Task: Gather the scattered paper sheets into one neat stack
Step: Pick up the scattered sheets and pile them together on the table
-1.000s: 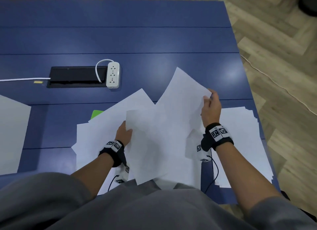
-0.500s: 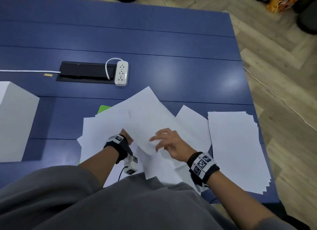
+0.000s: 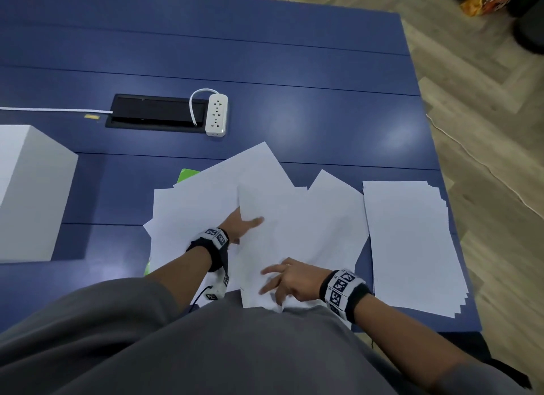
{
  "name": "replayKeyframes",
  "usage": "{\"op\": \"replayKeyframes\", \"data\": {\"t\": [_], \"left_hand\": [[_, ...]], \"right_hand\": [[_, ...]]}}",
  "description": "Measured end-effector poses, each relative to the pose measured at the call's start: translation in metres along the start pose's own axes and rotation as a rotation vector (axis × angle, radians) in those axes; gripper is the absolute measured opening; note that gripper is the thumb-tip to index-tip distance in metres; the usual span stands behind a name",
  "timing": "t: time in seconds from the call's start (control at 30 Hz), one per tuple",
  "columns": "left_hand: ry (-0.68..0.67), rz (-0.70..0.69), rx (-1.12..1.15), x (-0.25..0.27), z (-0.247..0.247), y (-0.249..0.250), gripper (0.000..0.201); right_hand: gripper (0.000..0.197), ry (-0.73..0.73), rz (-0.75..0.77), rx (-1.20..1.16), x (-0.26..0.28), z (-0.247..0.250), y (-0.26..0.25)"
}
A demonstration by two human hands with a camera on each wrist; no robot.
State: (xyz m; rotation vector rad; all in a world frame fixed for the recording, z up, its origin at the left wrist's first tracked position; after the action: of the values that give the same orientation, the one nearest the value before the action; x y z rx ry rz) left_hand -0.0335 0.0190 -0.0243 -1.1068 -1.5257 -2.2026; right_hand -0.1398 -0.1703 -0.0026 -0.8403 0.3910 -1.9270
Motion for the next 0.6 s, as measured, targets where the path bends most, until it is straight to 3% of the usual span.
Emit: {"op": "replayKeyframes", "data": {"t": [0.07,0.13,0.27,0.43,0.5,0.6], "left_hand": [[0.03,-0.042,-0.202,-0.005,-0.009,-0.011,0.09],[0.09,-0.049,-0.256,0.0,-0.019,-0.012,0.099],[0.137,-0.094,-0.298,0.005,-0.032,-0.017,0.074],[0.174,-0.196,-0.264,0.011,-0.029,-0.014,0.056],[0.197,-0.223,-0.25,0.013,-0.026,-0.012,0.05],[0.221,-0.242,-0.198,0.011,-0.022,-0.012,0.044]], "right_hand": [[0.043,-0.022,0.034,0.067,-0.004,-0.002,-0.003],[0.042,0.005,0.044,0.097,-0.006,-0.004,-0.004],[0.016,0.007,-0.163,-0.069,0.002,-0.007,-0.003],[0.044,-0.121,-0.532,-0.389,0.028,-0.004,0.001],[0.047,-0.041,-0.67,-0.564,0.038,-0.001,0.005],[0.045,0.226,-0.881,-0.568,0.05,-0.003,0.02]]}}
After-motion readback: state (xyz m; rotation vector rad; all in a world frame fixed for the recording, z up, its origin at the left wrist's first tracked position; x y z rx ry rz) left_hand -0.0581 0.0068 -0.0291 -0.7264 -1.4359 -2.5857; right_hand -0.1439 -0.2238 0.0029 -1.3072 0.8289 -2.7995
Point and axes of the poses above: each hand's wrist, its own x-axis away from the middle knuckle, its own z-axis out of the back of the hand, y = z × x, the point moved 1 cm from there along -x, towards the middle knuckle, and after that the axes turned 3 degrees about -z, right-handed, at the moved point
